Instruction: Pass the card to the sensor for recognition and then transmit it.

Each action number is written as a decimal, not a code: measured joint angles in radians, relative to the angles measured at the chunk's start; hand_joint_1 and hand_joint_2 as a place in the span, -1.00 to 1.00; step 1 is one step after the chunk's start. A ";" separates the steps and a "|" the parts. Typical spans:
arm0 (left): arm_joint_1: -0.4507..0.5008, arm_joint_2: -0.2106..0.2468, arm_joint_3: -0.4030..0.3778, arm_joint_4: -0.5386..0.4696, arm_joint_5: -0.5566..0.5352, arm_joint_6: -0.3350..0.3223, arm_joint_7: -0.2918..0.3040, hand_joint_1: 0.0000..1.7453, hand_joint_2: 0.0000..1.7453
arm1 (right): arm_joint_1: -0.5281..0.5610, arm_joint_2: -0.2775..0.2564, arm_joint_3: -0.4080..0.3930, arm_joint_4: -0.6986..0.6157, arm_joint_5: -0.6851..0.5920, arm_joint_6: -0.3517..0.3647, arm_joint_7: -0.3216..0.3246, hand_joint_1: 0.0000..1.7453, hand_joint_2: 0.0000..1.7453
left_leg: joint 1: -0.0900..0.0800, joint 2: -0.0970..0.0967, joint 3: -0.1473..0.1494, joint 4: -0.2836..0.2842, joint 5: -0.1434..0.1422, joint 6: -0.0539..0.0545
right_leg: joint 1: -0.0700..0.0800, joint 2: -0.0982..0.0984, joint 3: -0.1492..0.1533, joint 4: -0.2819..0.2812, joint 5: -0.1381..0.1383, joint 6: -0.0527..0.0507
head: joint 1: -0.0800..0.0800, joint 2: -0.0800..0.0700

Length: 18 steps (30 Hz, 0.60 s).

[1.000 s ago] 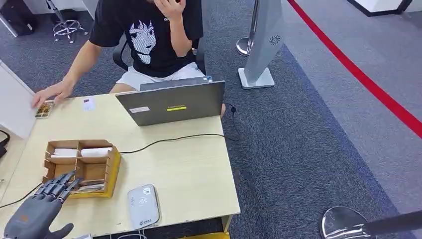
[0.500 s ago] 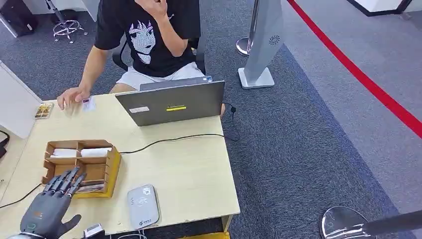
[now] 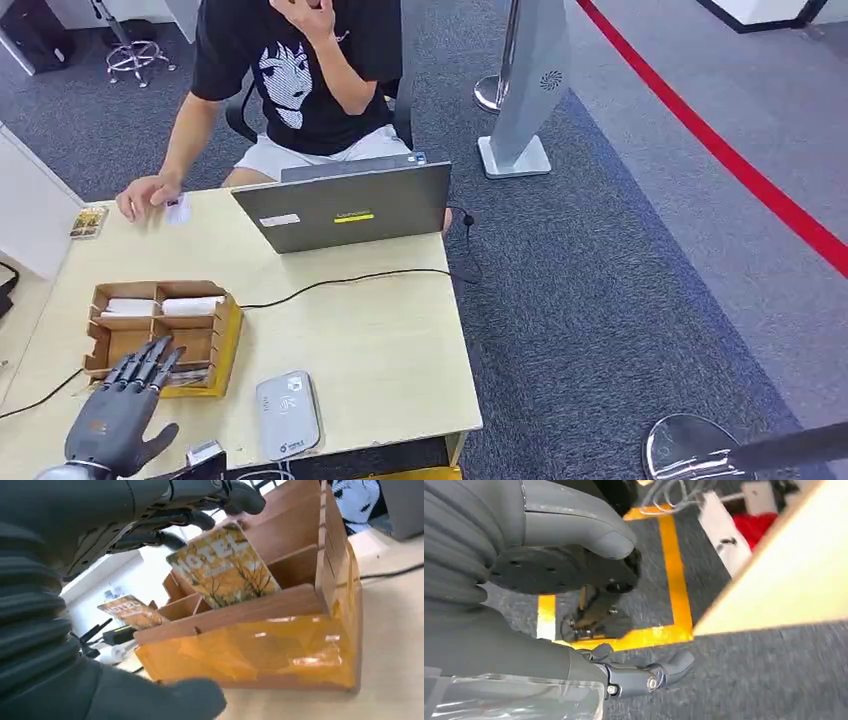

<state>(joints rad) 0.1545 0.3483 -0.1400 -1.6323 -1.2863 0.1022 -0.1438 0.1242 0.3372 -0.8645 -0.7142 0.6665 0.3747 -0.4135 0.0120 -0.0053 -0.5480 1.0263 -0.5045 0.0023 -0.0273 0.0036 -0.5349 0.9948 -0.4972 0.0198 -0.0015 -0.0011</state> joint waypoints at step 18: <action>-0.028 -0.055 0.115 0.002 -0.087 0.068 -0.003 1.00 1.00 | 0.003 -0.004 0.179 0.021 -0.186 -0.041 0.068 -1.00 1.00 | 0.000 0.000 0.000 0.000 0.000 0.000 | 0.000 0.000 -0.001 0.000 0.000 0.000 | 0.000 0.000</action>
<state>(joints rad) 0.1268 0.2937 -0.0252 -1.6304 -1.3733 0.1705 -0.1468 0.1269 0.3330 -0.6859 -0.6928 0.4803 0.3342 -0.3452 0.0120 -0.0049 -0.5478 1.0263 -0.5044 0.0022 -0.0273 0.0039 -0.5355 0.9948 -0.4972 0.0197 -0.0015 -0.0011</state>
